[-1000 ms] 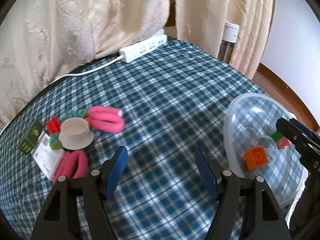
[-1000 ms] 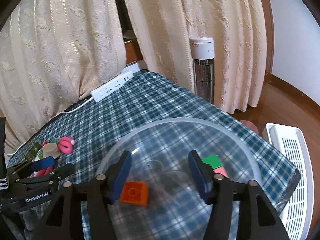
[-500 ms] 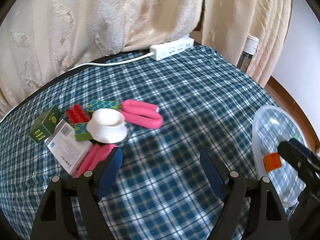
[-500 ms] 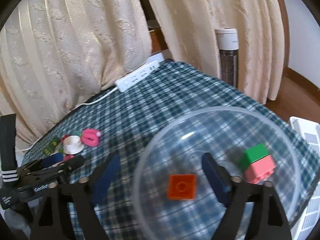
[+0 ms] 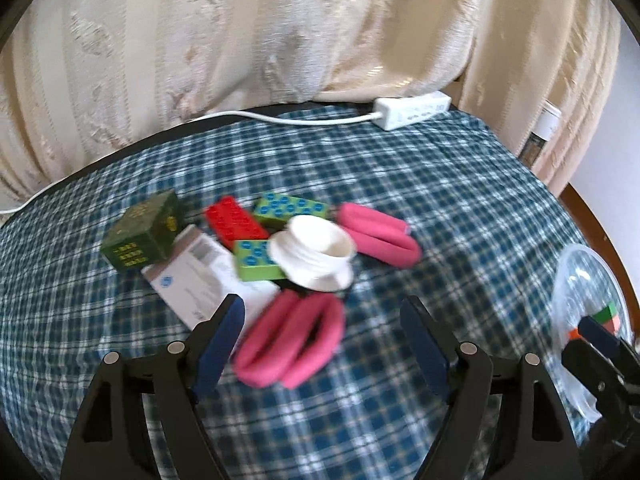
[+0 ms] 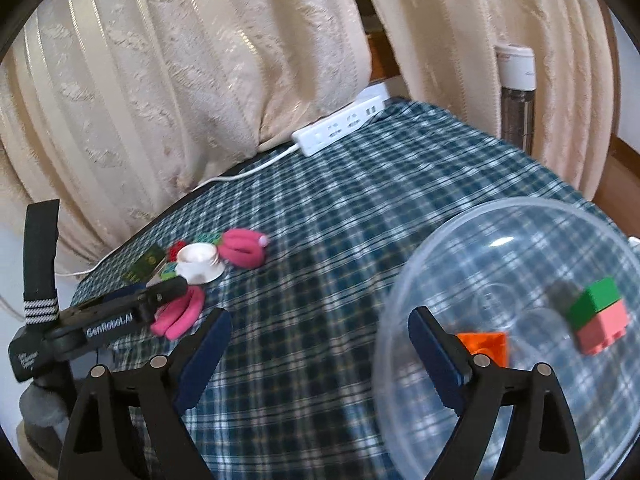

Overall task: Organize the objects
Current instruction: 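Grasp the dark green box with the left gripper while the right gripper moves toward the white cup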

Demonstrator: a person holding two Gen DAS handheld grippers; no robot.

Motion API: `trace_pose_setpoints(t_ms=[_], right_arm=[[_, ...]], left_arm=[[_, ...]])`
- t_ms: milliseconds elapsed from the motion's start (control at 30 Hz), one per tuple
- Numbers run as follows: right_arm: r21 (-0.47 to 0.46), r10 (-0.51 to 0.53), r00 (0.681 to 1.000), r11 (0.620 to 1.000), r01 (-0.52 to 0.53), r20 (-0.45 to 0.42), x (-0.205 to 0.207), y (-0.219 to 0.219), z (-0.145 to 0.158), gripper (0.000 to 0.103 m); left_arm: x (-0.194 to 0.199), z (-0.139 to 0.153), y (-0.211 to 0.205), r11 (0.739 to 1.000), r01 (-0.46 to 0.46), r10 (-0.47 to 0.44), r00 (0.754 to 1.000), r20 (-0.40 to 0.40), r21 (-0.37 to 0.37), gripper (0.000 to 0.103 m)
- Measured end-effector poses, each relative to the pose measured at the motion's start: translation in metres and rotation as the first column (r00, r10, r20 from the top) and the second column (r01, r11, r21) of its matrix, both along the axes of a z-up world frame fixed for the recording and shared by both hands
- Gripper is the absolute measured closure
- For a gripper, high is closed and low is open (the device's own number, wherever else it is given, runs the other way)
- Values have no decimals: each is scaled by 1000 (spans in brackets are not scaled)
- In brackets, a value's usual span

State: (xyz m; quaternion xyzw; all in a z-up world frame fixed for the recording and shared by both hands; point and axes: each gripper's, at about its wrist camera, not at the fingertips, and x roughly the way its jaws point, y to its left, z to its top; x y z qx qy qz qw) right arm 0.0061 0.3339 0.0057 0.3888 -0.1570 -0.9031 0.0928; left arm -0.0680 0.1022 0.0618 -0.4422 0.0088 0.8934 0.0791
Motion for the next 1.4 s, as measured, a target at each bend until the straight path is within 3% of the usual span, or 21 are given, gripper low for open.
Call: trace_pose_setpoints(t_ms=[267,400,600,767,867,1133,1400], right_arm=[[-4,35,999,999,-35,17,-6,-16,-5,10],[0,54,998,999,-54,24,-9,-23,-6,10],[7,69,997,998,-69,21,-14,-31,-5,10],[7,72,997,997,-73,29,-19,-33,-7,10],[5,70,997,998,-70,31,-21,-34,-9,3],[2,65,997,998,-65,35,-29,-36,-10,3],[-1,83,995,997,-83,50,-35,-43,-16,3]], left_arm=[[-21,-5,-43,997,-64,62,998,29,39,22],[-29,-4,-69,989,-105,101,994,44,106,22],[-44,-3,-108,955,-188,173,981,86,231,22],[-56,-3,-127,946,-239,225,971,85,220,22],[-63,-5,-136,946,-245,232,969,83,213,22],[-78,-13,-147,951,-234,219,971,94,203,22],[-77,-6,-162,949,-247,243,969,43,195,22]])
